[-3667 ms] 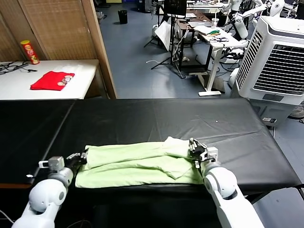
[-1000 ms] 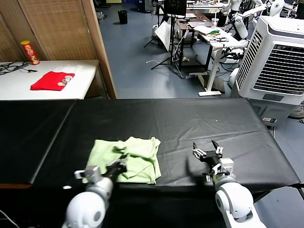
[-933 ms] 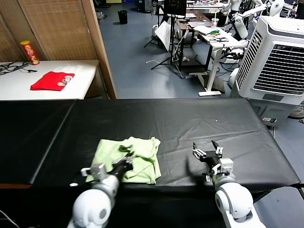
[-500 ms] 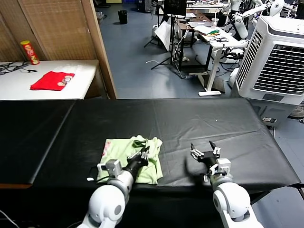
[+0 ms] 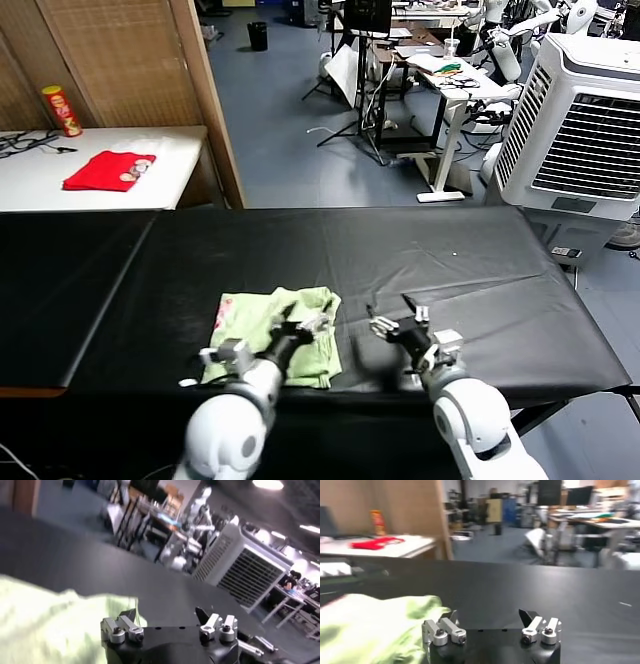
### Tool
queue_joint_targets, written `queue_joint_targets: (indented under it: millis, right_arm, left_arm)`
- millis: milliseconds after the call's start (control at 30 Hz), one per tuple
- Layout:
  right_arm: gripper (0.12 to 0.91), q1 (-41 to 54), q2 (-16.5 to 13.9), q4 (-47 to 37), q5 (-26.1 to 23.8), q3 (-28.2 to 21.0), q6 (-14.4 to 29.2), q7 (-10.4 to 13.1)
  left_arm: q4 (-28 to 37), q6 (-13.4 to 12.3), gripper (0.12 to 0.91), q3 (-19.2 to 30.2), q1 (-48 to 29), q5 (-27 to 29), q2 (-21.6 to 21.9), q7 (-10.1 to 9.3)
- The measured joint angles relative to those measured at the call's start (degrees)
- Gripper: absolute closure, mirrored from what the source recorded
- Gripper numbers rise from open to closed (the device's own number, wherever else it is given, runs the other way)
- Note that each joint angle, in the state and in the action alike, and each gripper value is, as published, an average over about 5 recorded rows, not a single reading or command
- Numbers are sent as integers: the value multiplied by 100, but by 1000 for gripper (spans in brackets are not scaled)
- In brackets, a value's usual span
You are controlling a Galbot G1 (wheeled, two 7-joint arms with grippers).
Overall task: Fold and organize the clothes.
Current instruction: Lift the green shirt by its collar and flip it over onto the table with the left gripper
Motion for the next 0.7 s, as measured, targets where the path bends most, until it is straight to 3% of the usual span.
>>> queue_joint_targets:
  millis: [133,267,467,700]
  right_arm:
    - [227,185,23,-166,-210,-381,35,-71]
    - [227,239,25,-372,-698,-683,101,-94]
    - [227,156,-4,-466,-1679,-762,409,132]
    - [227,58,108,-219,-1238,-639,540,393]
  left_arm:
    - [38,-244,232,-576,270,71,400,98]
    - [123,-412,232,-1057,554,88,525,151]
    - [305,-486,232,-1440,750,-275,501,273]
    - [562,-481,232,-1733,744,-1231,455,277]
